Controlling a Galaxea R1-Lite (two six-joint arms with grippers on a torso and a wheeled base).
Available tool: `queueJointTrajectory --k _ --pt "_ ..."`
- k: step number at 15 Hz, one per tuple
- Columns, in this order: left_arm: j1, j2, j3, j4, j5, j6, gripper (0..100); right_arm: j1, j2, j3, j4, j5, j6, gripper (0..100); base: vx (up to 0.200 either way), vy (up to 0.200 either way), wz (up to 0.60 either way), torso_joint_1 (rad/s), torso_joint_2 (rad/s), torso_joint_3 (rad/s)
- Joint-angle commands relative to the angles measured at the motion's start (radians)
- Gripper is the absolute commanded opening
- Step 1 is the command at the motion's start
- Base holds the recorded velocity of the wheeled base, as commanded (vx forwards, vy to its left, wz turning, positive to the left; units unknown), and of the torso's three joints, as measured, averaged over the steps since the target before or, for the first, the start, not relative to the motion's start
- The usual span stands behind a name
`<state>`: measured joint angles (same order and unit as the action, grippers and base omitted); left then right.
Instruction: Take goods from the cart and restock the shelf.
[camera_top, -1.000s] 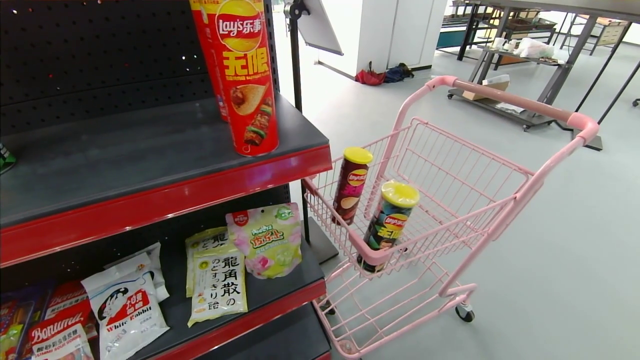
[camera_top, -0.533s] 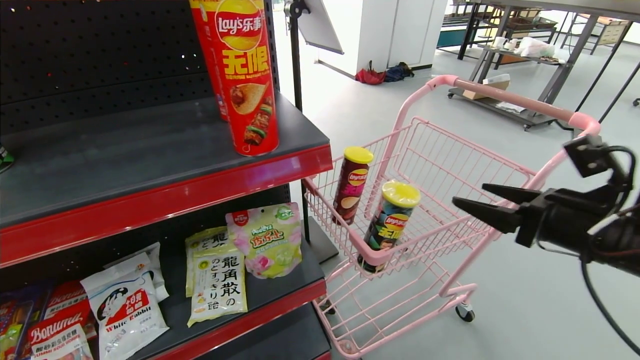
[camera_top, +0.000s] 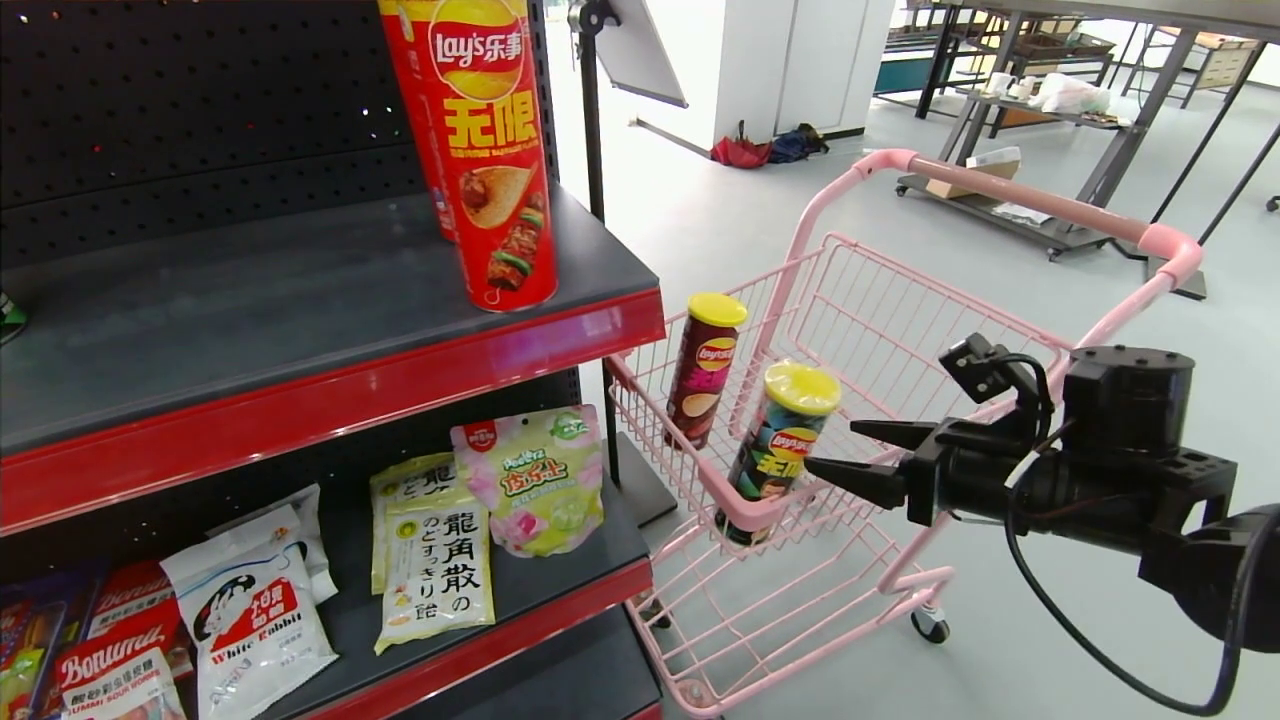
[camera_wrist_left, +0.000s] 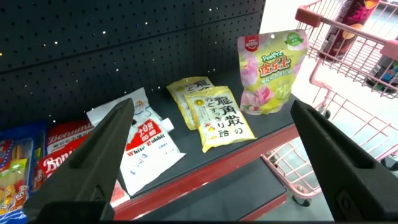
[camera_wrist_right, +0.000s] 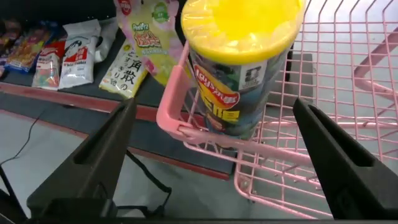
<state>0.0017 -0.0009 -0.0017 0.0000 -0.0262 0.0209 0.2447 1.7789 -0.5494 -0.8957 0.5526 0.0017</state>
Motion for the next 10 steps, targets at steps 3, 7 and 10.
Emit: queueJointTrajectory --k 3,7,10 --pt "0.000 0.001 0.000 0.000 0.000 -0.002 100 0.004 0.062 -0.058 -0.002 0.003 0.003 100 0.000 0.000 0.00 0.000 0.00 0.000" --pt "0.001 0.001 0.000 -0.002 0.000 0.005 100 0.018 0.105 -0.070 -0.006 0.000 -0.002 100 0.000 0.000 0.00 0.000 0.00 0.000" --pt "0.000 0.001 0.000 -0.002 -0.001 0.022 100 0.016 0.128 -0.090 -0.006 0.000 0.004 100 0.000 0.000 0.00 0.000 0.00 0.000"
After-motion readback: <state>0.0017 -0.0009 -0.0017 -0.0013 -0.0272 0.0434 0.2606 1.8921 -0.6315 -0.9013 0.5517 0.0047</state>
